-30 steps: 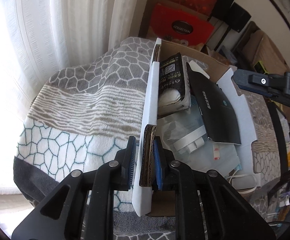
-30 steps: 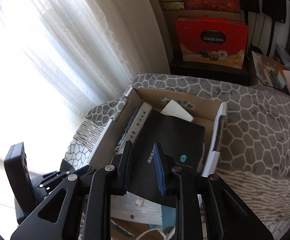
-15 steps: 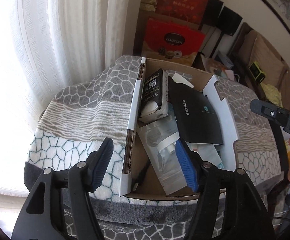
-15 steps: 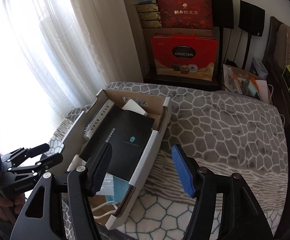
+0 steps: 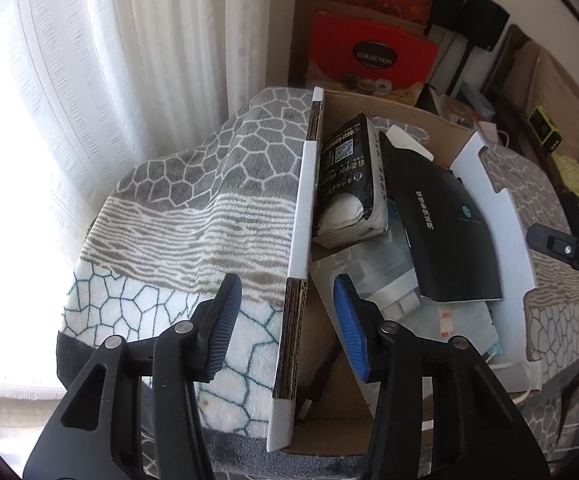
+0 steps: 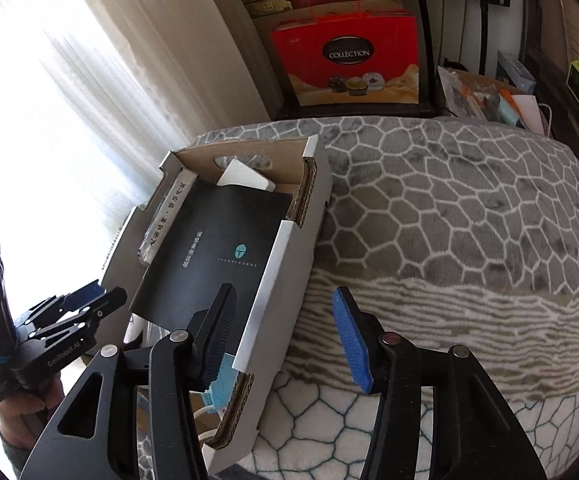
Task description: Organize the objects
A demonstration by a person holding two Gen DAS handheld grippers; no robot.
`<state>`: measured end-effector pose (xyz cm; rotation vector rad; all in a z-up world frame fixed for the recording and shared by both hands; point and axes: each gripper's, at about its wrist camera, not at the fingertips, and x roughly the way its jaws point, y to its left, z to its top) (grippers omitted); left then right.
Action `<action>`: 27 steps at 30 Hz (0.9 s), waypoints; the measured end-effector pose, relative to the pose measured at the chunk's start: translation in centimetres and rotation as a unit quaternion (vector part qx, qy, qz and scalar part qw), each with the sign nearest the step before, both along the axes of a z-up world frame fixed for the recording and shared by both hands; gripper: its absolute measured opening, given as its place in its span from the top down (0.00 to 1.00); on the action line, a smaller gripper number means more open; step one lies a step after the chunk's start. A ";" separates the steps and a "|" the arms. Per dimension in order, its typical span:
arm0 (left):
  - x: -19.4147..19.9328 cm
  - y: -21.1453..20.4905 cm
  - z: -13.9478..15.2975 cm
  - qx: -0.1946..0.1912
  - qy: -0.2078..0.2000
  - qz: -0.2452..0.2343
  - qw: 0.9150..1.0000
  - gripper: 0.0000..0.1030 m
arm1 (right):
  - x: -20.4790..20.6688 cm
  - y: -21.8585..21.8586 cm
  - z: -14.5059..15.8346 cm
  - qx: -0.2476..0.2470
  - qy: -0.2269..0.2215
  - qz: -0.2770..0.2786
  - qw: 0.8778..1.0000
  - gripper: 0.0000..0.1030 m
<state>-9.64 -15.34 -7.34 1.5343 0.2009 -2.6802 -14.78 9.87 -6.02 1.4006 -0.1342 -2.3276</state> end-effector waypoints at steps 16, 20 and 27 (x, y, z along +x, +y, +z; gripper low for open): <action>-2.7 0.6 -1.4 -0.008 -0.027 -0.023 0.999 0.90 | -0.8 -1.6 -1.8 0.006 -0.026 0.014 1.000 0.76; -2.3 1.3 -1.0 -0.002 -0.023 -0.031 0.999 0.90 | -0.8 -1.0 -1.7 0.010 -0.017 0.006 1.000 0.78; -1.4 4.7 0.9 0.001 0.003 -0.053 0.999 0.90 | -0.2 2.4 0.5 0.015 0.011 -0.003 1.000 0.79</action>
